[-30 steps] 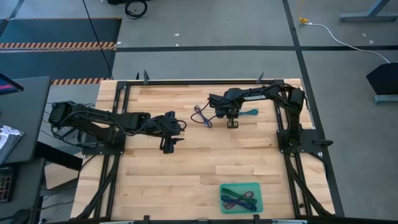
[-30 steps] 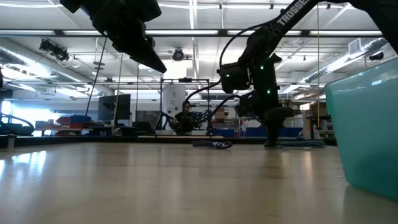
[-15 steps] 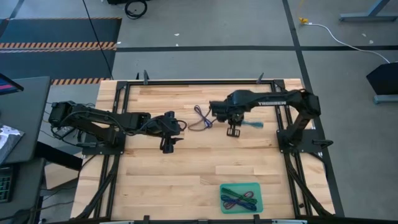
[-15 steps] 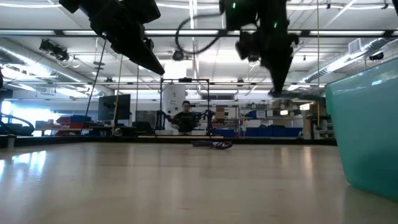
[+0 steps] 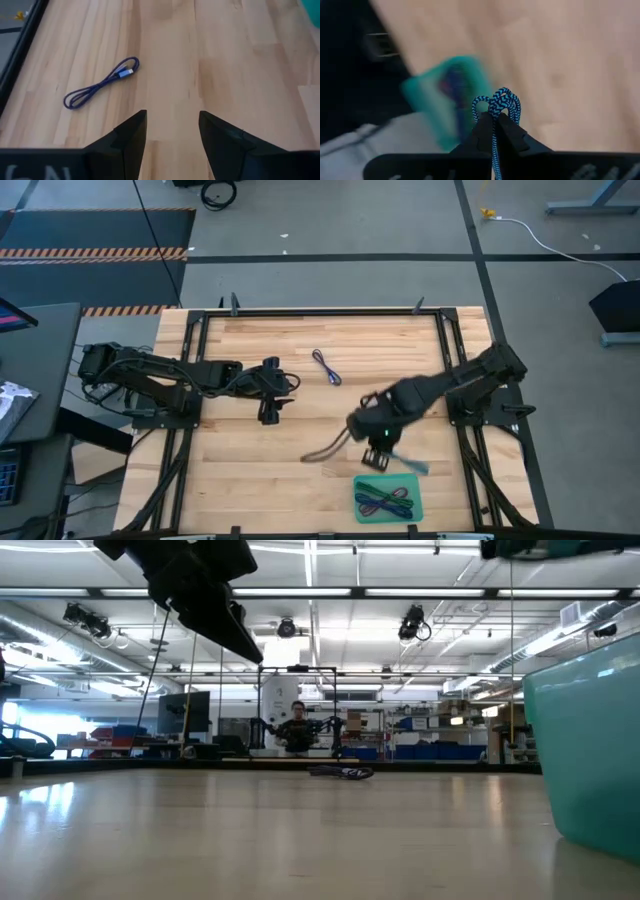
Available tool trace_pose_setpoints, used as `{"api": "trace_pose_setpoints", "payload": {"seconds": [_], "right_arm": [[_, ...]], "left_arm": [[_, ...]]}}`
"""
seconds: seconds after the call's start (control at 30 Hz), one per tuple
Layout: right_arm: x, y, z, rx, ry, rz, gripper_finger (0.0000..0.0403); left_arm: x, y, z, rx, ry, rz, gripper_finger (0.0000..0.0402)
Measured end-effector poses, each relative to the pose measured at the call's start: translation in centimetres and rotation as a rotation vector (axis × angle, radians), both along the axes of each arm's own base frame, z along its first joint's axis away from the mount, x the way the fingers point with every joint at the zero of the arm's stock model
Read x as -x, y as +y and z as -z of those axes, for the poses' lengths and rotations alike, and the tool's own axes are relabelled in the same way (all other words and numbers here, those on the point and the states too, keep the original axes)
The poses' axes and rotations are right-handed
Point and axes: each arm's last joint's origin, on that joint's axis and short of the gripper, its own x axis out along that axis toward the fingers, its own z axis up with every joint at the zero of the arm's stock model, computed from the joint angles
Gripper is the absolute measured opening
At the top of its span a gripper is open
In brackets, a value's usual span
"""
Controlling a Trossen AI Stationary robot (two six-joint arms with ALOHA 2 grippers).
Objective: Pick and place USB-C Cables
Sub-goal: Put the light blue charger cable into the blue bin
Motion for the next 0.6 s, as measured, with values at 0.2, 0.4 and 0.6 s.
{"api": "trace_pose_setpoints", "payload": {"seconds": [0.2,0.4,0.6], "right_arm": [[-0.3,3.6,-0.6,-0.1,-0.122,0.088,0.0007],[0.1,4.7,-0.5,-0.077,-0.128,0.119,0.0007],[0.1,4.7,-0.5,-0.07,-0.136,0.122,0.0007]], "left_arm": [[-0.1,0.1,-0.1,-0.013,-0.011,-0.007,0.0188],[-0.1,0.0,-0.2,-0.011,-0.021,-0.007,0.0188],[-0.1,0.0,-0.2,-0.004,-0.024,-0.014,0.0188]]}}
